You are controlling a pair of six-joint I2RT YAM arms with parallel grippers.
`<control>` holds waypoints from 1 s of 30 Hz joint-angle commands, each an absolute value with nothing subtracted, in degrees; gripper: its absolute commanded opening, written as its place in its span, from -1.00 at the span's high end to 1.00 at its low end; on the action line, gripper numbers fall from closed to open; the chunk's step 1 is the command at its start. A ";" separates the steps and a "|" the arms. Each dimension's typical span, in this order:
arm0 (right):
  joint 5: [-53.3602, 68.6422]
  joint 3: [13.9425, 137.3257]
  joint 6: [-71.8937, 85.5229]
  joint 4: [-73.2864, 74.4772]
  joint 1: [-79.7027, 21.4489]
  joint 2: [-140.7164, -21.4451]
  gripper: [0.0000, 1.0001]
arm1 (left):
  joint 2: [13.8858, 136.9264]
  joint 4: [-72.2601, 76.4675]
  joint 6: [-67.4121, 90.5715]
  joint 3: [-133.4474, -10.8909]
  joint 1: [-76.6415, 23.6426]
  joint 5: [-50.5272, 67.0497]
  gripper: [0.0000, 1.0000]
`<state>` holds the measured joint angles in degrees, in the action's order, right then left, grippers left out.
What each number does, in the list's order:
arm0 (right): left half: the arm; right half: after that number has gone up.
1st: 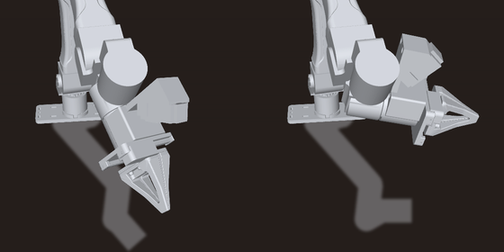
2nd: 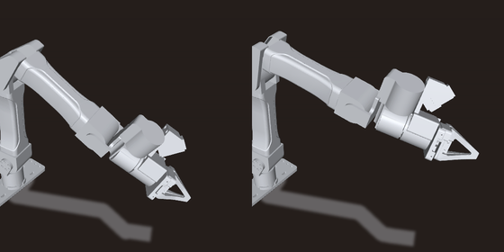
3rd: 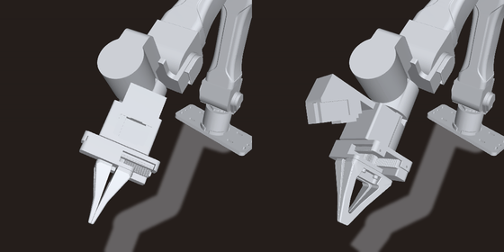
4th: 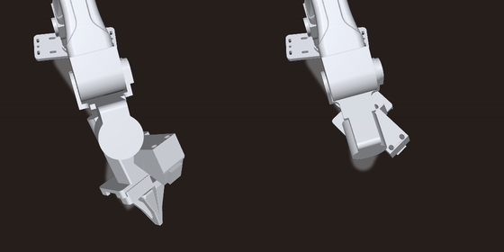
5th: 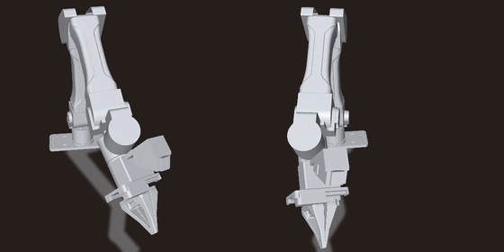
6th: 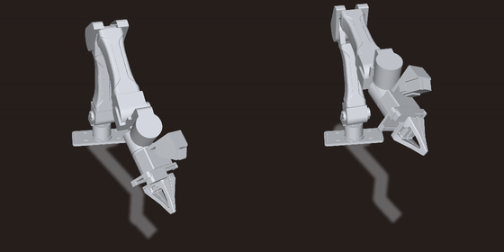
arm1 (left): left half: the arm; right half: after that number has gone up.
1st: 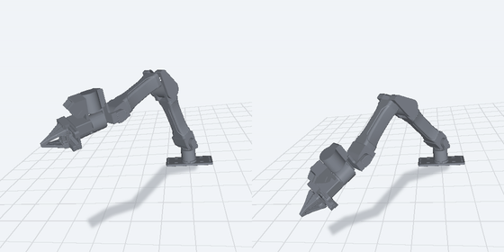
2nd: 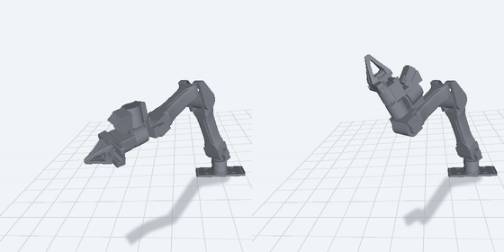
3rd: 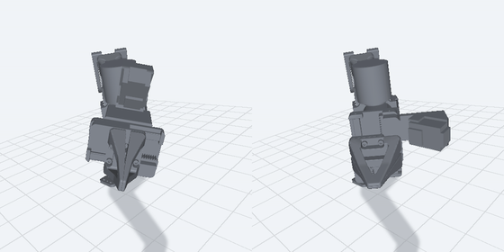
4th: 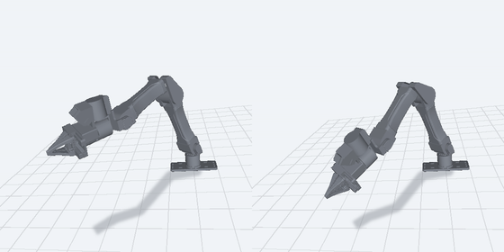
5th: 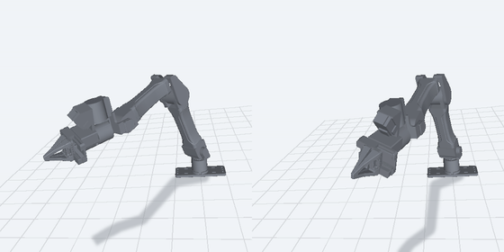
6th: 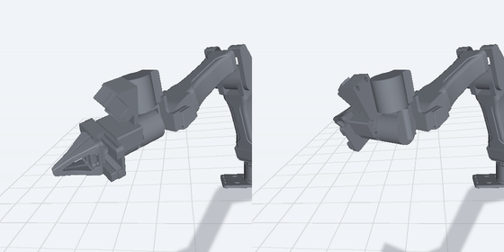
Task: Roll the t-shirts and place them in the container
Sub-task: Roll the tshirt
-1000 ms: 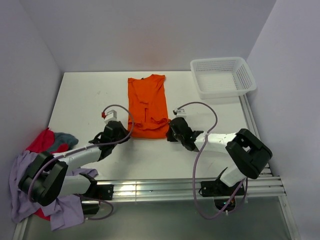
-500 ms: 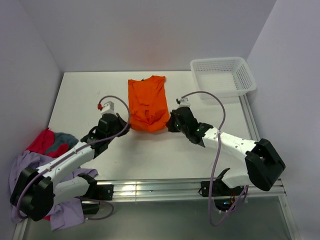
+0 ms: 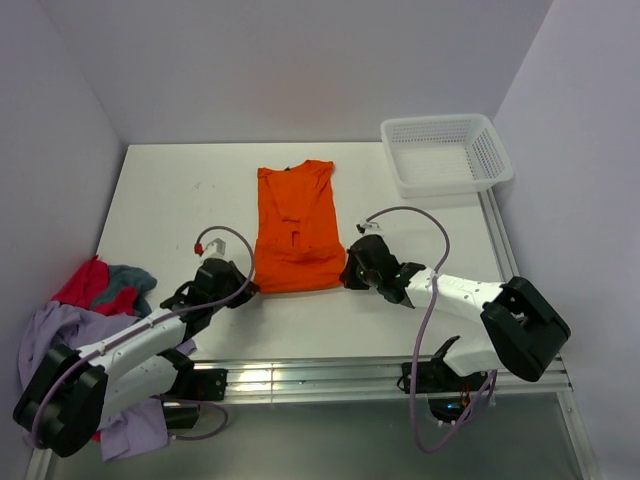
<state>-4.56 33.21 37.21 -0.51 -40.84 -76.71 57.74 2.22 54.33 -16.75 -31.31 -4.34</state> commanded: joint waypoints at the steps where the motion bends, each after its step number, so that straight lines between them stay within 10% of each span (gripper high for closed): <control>1: -5.27 33.92 36.74 -1.32 -40.34 -75.68 1.00 | 55.81 0.88 54.49 -19.25 -31.20 -5.89 0.99; 15: -7.74 52.12 31.46 9.32 -38.24 -72.87 1.00 | 56.27 -12.57 48.25 -40.78 -30.59 -10.37 0.99; 30: -1.32 24.96 39.11 -3.17 -36.83 -67.59 1.00 | 53.62 2.56 58.62 -12.83 -32.69 -2.37 0.99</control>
